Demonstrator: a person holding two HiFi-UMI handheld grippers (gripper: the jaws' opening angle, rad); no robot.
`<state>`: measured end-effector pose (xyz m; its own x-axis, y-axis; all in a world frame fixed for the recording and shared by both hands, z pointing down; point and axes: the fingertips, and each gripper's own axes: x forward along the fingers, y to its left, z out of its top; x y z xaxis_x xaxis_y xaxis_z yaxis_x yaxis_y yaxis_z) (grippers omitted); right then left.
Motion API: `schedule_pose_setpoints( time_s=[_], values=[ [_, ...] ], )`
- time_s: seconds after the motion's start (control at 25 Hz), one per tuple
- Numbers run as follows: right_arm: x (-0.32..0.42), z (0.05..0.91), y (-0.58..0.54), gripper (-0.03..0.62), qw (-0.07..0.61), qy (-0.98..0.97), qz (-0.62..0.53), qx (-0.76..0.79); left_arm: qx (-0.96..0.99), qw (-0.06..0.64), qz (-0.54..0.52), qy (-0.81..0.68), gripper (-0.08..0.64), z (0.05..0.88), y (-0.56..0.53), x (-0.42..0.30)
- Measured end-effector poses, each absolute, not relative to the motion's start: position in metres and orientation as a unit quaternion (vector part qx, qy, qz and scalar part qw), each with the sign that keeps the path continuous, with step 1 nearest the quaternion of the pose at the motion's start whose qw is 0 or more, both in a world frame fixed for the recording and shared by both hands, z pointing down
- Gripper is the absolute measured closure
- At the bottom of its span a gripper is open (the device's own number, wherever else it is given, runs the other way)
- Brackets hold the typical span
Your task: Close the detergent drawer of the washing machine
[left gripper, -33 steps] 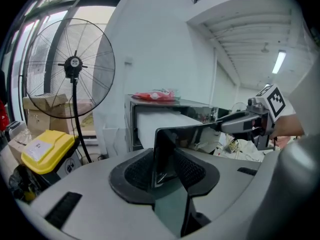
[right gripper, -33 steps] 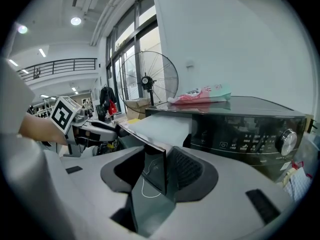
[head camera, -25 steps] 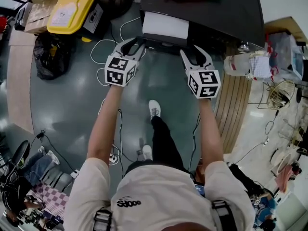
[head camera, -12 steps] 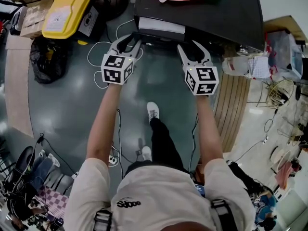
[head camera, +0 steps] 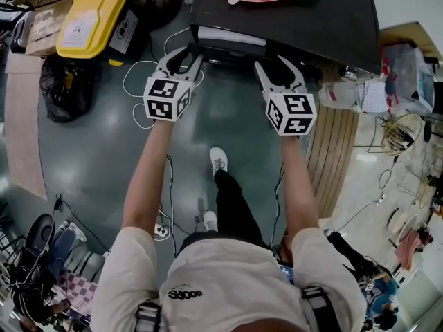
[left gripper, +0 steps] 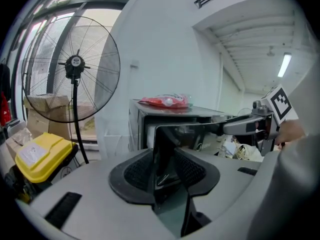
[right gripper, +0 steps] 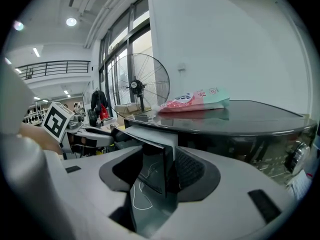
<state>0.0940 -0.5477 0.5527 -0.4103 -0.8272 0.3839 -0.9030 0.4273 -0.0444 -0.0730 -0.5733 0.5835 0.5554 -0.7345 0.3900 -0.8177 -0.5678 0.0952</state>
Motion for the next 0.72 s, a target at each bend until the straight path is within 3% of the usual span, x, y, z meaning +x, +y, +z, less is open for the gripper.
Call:
schedule_pose_setpoints(
  time_s=[0.72],
  values=[
    [0.102,0.553,-0.580,0.408,0.171,-0.786,0.102,0.586,0.856,0.148,0.154,-0.472,0.426,0.584,-0.611,-0.069]
  ],
)
